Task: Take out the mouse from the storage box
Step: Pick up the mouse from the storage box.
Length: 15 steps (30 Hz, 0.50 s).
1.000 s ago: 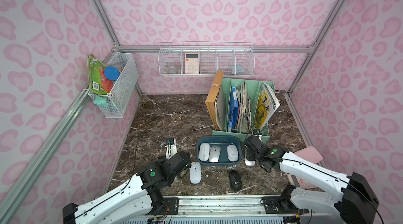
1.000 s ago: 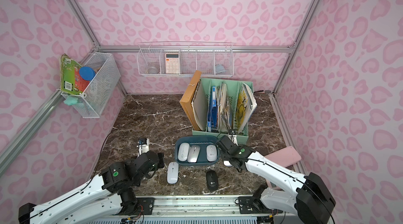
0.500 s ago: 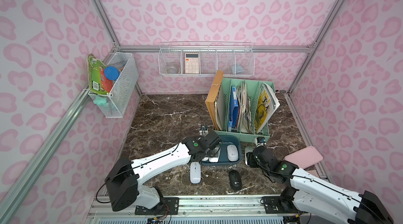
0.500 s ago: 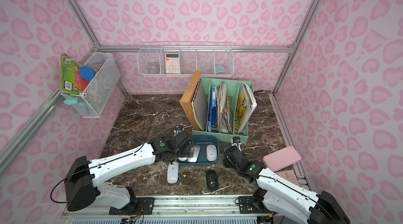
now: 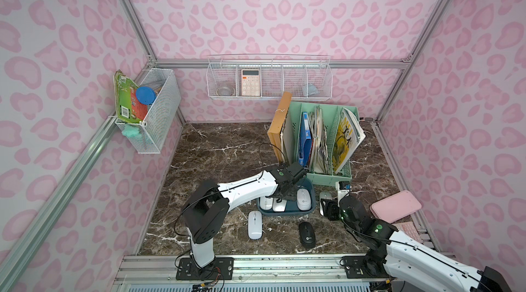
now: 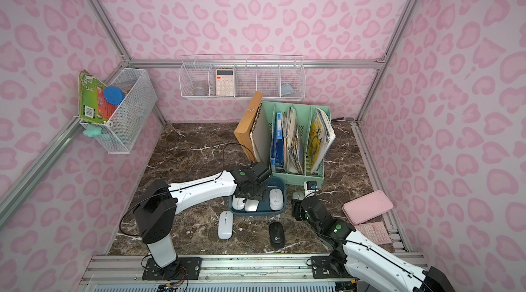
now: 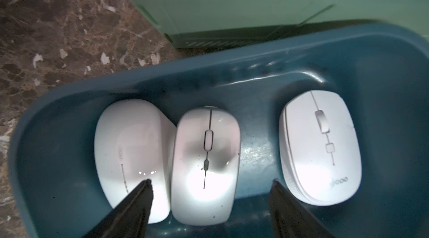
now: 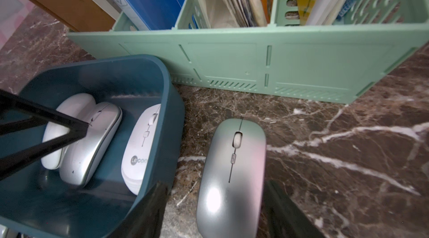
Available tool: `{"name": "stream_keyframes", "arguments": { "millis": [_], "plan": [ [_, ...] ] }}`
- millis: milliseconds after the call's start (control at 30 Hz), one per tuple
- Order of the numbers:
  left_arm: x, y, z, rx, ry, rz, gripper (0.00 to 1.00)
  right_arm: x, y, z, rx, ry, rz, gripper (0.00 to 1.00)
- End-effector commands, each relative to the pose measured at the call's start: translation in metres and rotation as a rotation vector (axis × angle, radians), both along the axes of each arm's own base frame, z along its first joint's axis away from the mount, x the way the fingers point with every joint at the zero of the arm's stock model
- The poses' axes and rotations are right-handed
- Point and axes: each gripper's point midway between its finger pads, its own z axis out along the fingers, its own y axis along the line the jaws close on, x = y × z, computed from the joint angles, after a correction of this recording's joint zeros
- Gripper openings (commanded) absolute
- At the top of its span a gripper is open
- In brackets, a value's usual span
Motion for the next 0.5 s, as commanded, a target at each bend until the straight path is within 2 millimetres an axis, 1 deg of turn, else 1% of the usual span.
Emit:
{"name": "stream_keyframes", "arguments": {
  "millis": [0,100,333,467],
  "plan": [
    [-0.008,0.005,-0.012,0.047,0.067,-0.02,0.82,0.001,0.005,0.007,0.031,-0.031,0.025,0.7],
    [-0.007,0.007,-0.021,0.058,0.087,-0.015,0.82,0.001,0.004,0.007,0.04,-0.032,0.025,0.7],
    [-0.005,0.006,-0.033,0.073,0.113,-0.022,0.84,0.002,0.004,0.008,0.047,-0.032,0.026,0.7],
    [-0.005,0.004,-0.039,0.081,0.128,-0.027,0.83,0.002,0.004,0.008,0.05,-0.033,0.026,0.71]
  ]
}}
